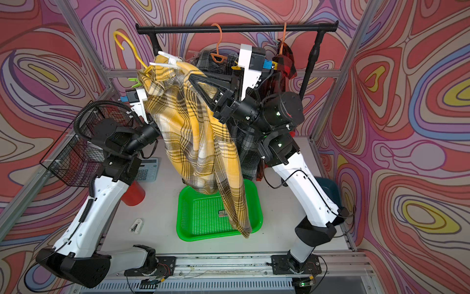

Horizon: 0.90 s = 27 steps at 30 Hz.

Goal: Remove the clothespins securing long-sleeve shirts to the hanger
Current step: Place the long-sleeve shirt at the bin.

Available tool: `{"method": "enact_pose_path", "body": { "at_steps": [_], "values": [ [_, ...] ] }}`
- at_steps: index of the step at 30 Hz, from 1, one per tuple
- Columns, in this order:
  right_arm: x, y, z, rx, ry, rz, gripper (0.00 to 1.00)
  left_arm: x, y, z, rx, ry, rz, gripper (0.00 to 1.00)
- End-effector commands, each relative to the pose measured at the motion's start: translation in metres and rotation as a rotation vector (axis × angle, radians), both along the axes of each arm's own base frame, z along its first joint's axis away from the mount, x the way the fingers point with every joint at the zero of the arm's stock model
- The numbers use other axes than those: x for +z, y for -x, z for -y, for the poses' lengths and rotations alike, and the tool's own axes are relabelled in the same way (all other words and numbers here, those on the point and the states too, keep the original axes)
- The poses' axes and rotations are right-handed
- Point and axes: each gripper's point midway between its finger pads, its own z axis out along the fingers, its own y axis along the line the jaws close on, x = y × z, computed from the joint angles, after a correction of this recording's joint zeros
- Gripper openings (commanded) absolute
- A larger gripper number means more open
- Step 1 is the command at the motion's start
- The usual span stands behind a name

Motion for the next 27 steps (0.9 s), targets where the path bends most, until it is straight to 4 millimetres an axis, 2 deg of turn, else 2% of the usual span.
{"method": "enact_pose_path", "body": {
  "at_steps": [1,8,13,16,19,24,27],
  "values": [
    [-0.017,-0.018,-0.007,-0.05,0.023,-0.04,0.0,0.064,0.066,0.001,-0.048,0.025,0.229,0.0],
    [-0.014,-0.02,-0.009,-0.048,0.008,-0.03,0.0,0.096,0.086,0.012,-0.065,0.013,0.304,0.0],
    [-0.012,-0.029,-0.019,-0.025,0.009,-0.032,0.0,0.11,0.092,0.012,-0.049,0.027,0.326,0.0],
    [-0.018,-0.035,-0.025,-0.019,0.02,-0.046,0.0,0.115,0.1,0.014,-0.063,0.035,0.338,0.0],
    [-0.027,-0.041,-0.029,-0.022,0.031,-0.063,0.0,0.103,0.096,0.021,-0.068,0.027,0.3,0.0],
    [-0.045,-0.052,-0.037,-0.032,0.065,-0.097,0.0,0.057,0.082,0.036,-0.067,0.047,0.193,0.0],
    [-0.059,-0.059,-0.039,-0.038,0.085,-0.121,0.0,0.04,0.086,0.049,-0.078,0.048,0.173,0.0]
  ]
}}
